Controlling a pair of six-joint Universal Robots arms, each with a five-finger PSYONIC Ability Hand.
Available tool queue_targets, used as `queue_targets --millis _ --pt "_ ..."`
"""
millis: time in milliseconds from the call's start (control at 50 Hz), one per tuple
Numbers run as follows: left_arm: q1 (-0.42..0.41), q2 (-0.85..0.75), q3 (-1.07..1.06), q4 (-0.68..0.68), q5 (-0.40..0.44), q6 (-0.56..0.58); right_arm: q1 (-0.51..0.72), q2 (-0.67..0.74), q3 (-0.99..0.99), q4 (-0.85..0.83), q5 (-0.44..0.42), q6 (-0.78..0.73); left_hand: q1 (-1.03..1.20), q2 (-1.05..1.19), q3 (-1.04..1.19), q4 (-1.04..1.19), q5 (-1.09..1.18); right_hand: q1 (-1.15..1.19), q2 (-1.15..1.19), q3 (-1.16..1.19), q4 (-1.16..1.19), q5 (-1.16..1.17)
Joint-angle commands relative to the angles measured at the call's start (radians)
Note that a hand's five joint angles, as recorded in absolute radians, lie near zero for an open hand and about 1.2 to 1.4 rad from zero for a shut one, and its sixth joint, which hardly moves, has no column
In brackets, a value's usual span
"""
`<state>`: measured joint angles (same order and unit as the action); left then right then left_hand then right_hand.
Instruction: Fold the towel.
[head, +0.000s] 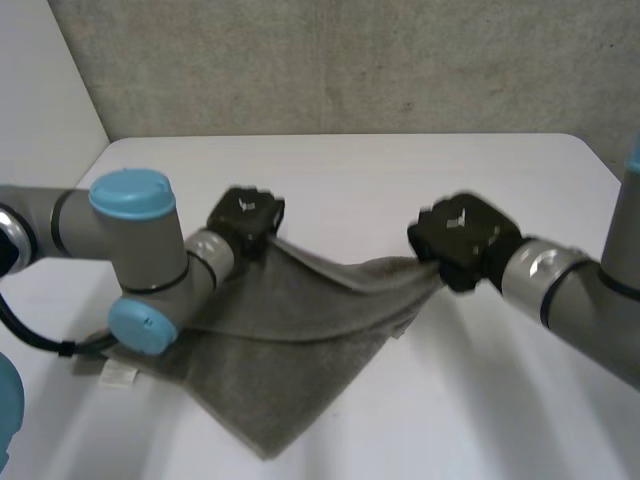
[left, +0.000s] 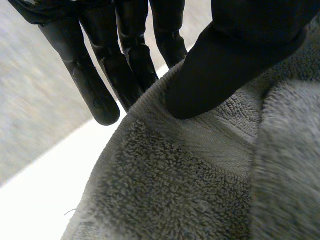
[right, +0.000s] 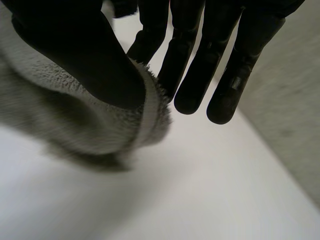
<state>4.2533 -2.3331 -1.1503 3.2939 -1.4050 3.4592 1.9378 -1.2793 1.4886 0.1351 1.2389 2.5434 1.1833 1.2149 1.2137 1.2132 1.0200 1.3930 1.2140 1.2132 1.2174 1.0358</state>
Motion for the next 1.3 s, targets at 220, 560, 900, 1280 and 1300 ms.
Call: queue_targets --millis 220,560,900,1280,1300 --pt "-0.01 0.123 0.514 0.135 -0.272 -0.074 0.001 -0.007 -0.249 -0.77 0.301 0.314 0.213 0.181 0.183 0.183 0.202 0.003 0.182 0.183 0.179 0.186" --pt "-0.013 0.356 -0.36 -0.037 -0.284 -0.117 -0.009 0.072 0.022 -0.188 0.091 0.128 0.213 0.181 0.183 0.183 0.202 0.003 0.182 0.183 0.179 0.186" --pt "-0.012 0.411 -0.532 -0.019 -0.282 -0.109 -0.019 0.135 0.122 -0.088 0.093 0.121 0.213 0.181 0.183 0.183 0.202 -0.069 0.11 0.111 0.107 0.114" --pt "0.025 0.526 -0.525 -0.025 -0.282 -0.12 -0.217 0.136 0.136 -0.243 0.096 0.325 0.213 0.181 0.183 0.183 0.202 -0.991 -0.812 -0.811 -0.815 -0.808" --pt "0.025 0.526 -0.525 -0.025 -0.282 -0.12 -0.235 0.147 0.118 -0.235 0.088 0.322 0.213 0.181 0.183 0.183 0.202 -1.0 -0.821 -0.82 -0.824 -0.817"
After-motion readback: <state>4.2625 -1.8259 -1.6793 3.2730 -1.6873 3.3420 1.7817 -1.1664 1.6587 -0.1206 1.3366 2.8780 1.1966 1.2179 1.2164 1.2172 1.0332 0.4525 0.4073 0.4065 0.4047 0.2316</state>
